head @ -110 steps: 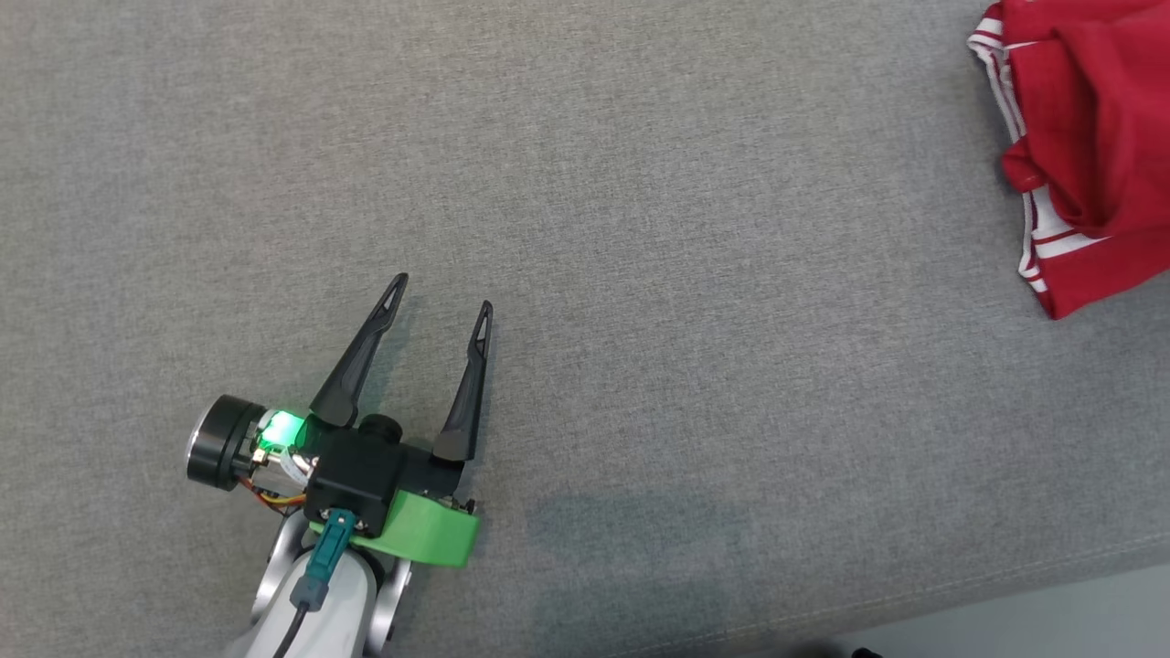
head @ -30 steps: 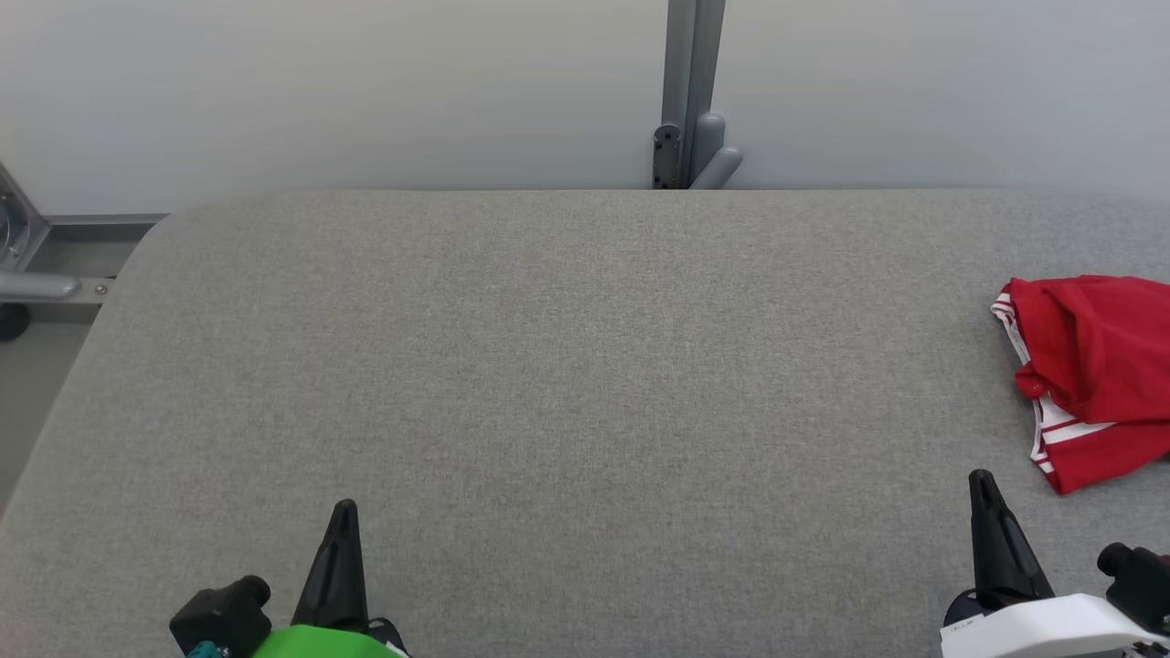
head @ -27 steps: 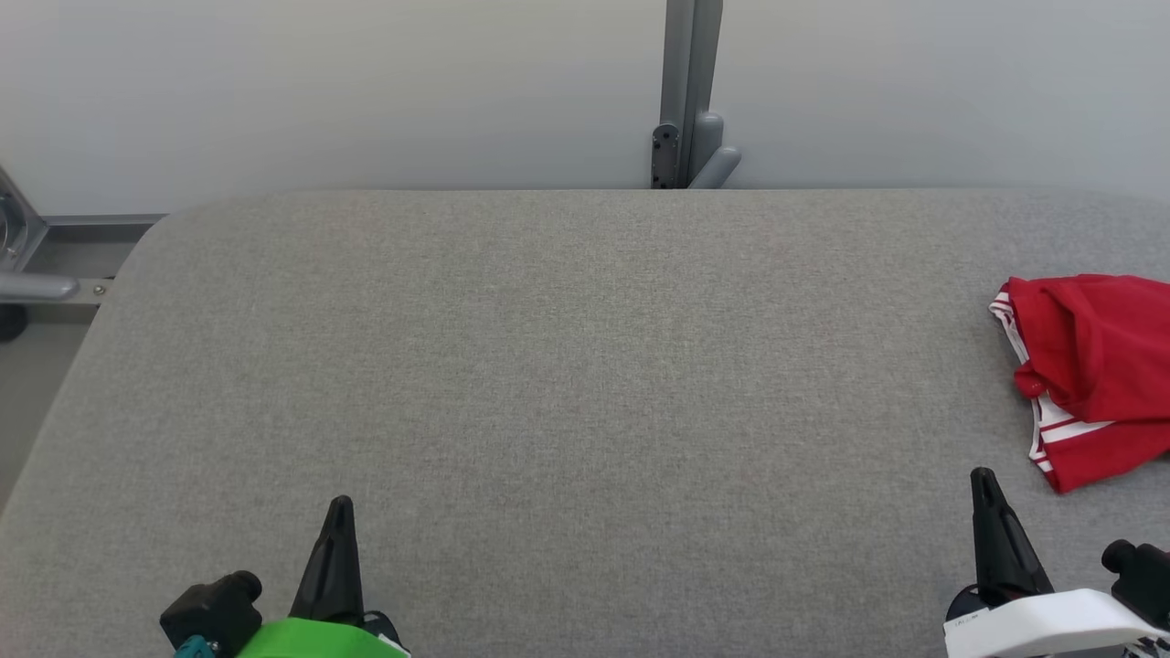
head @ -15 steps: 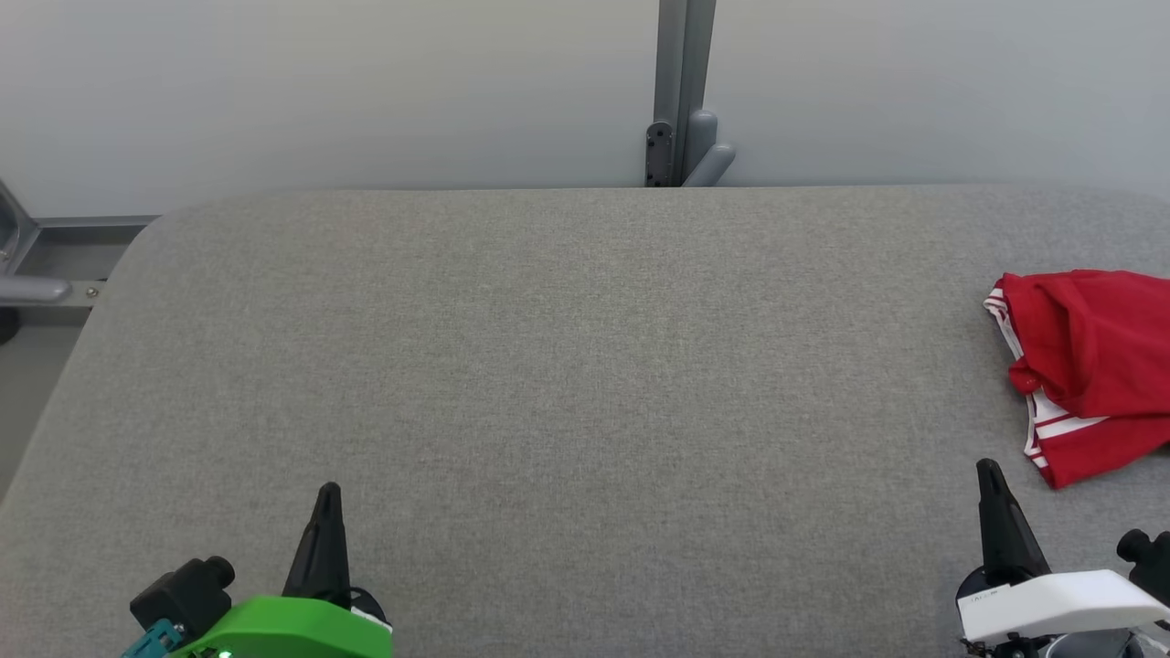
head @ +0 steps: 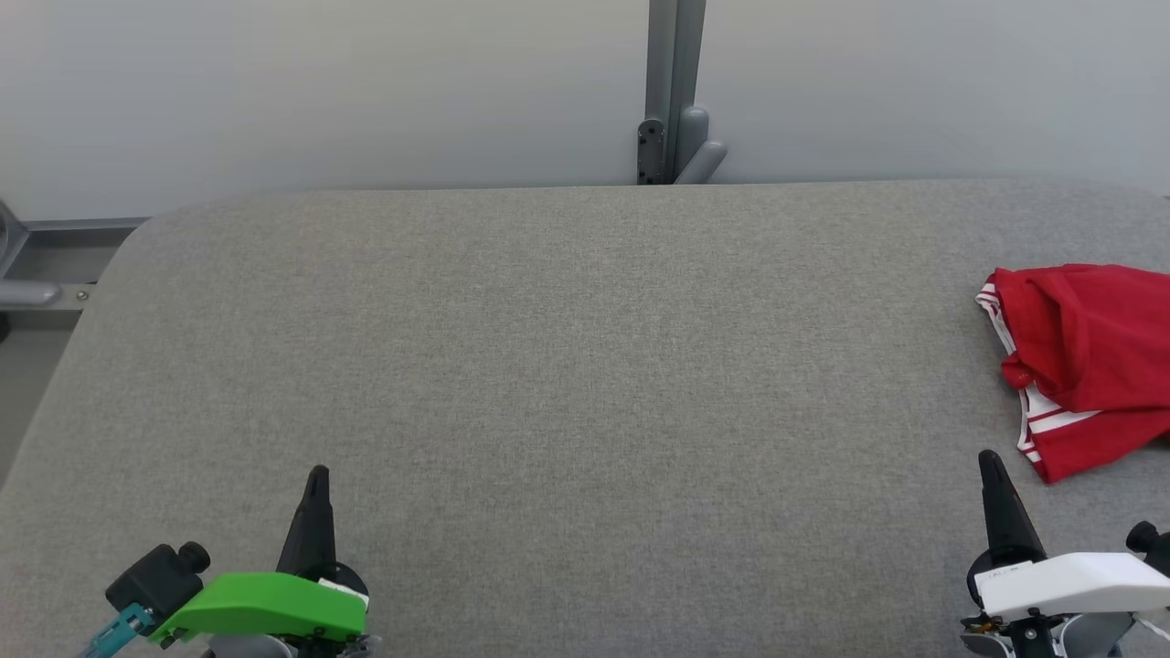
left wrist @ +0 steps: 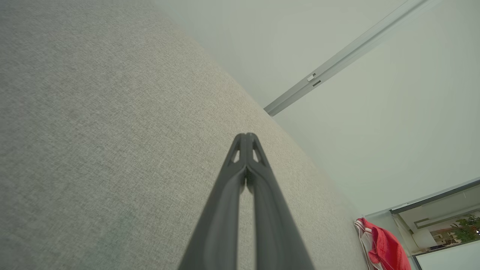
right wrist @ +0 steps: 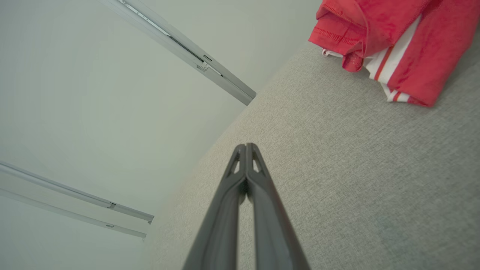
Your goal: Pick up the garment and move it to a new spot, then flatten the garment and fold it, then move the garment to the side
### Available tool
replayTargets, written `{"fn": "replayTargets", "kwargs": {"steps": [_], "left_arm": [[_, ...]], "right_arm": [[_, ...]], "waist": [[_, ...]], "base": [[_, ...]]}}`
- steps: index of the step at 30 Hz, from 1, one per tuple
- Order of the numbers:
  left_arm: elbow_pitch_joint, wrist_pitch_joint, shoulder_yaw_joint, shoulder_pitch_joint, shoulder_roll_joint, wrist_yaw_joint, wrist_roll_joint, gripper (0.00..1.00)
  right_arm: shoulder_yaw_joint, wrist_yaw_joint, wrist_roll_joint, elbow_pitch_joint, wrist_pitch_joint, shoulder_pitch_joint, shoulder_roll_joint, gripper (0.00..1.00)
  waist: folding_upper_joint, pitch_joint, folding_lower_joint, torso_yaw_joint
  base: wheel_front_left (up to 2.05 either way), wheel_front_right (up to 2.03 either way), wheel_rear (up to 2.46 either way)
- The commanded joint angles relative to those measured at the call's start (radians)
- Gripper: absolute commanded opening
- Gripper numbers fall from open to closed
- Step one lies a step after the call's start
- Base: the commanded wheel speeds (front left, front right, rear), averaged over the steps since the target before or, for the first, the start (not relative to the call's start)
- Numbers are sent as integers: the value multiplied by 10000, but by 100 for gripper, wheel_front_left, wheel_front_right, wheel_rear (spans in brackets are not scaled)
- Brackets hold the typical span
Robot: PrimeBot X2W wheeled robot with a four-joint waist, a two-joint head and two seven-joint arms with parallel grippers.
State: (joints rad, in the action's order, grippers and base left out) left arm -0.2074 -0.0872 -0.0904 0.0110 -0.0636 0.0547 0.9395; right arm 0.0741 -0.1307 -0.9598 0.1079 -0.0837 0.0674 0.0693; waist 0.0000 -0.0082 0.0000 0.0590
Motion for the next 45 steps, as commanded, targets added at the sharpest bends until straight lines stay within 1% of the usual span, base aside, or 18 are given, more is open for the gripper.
{"fn": "replayTargets", "kwargs": {"steps": [1, 24, 45], "left_arm": [[43, 57, 76, 279, -64, 105, 240, 0], [-446, 746, 538, 932, -15, 374, 2880, 0], [-791, 1225, 870, 1370, 27, 556, 4666, 0]], "right_arm": [[53, -4, -255, -49, 69, -249, 74, 0], [379, -3, -2808, 483, 802, -832, 56, 0], [633, -3, -4529, 850, 1327, -1219, 16, 0]], "waist": [[0, 2, 0, -8], [0, 50, 0, -196], [0, 89, 0, -353]], "base": [[0, 0, 0], [0, 0, 0], [0, 0, 0]]}}
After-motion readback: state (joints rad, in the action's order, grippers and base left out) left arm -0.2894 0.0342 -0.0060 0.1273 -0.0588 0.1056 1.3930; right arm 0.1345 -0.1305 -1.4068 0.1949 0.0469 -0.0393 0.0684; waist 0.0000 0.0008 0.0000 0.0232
